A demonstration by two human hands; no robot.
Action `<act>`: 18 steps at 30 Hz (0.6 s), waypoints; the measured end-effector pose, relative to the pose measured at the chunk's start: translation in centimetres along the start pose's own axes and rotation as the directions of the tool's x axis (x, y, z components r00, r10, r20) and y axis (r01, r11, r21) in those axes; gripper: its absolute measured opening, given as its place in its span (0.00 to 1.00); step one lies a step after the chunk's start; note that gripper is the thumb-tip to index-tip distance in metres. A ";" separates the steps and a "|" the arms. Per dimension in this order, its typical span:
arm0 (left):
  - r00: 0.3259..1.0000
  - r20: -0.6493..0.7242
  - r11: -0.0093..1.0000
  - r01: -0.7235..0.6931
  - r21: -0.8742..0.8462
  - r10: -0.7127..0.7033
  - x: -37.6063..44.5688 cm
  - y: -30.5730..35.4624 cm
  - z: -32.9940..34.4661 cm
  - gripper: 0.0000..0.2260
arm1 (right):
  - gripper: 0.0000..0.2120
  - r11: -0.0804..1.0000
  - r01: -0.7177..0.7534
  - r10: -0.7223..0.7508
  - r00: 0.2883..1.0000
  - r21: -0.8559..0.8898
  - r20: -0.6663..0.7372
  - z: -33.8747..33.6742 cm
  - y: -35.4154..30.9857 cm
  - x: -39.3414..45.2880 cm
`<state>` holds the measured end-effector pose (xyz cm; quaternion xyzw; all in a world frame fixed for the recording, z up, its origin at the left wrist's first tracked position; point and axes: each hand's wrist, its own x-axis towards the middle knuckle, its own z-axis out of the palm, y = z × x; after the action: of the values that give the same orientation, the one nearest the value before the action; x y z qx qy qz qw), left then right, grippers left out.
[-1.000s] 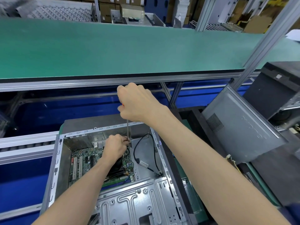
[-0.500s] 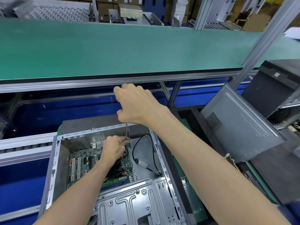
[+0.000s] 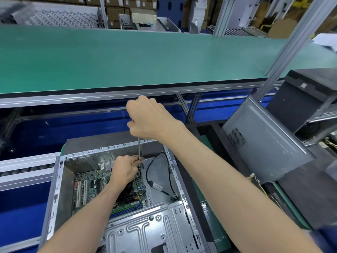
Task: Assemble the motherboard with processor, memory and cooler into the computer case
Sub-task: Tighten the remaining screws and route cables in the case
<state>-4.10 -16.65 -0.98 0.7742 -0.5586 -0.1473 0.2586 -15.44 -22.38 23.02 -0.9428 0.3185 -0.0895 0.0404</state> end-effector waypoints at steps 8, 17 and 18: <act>1.000 0.018 1.000 -0.016 0.020 0.016 0.0 0.0 0.0 0.07 | 0.10 0.997 0.044 -0.046 0.998 0.065 0.031 -0.3 0.5 -0.2; 0.999 -0.031 0.999 -0.030 0.023 0.030 -0.3 0.3 -0.1 0.07 | 0.10 0.997 0.015 -0.019 0.999 0.077 0.043 -0.3 1.1 -0.2; 0.999 -0.030 0.999 -0.029 0.024 0.029 -0.3 0.3 -0.1 0.08 | 0.09 0.997 0.010 -0.013 0.999 0.081 0.040 -0.3 1.1 -0.3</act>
<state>-4.38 -16.44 -0.69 0.7712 -0.5674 -0.1250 0.2601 -16.43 -23.10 23.15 -0.9439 0.3082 -0.0835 0.0845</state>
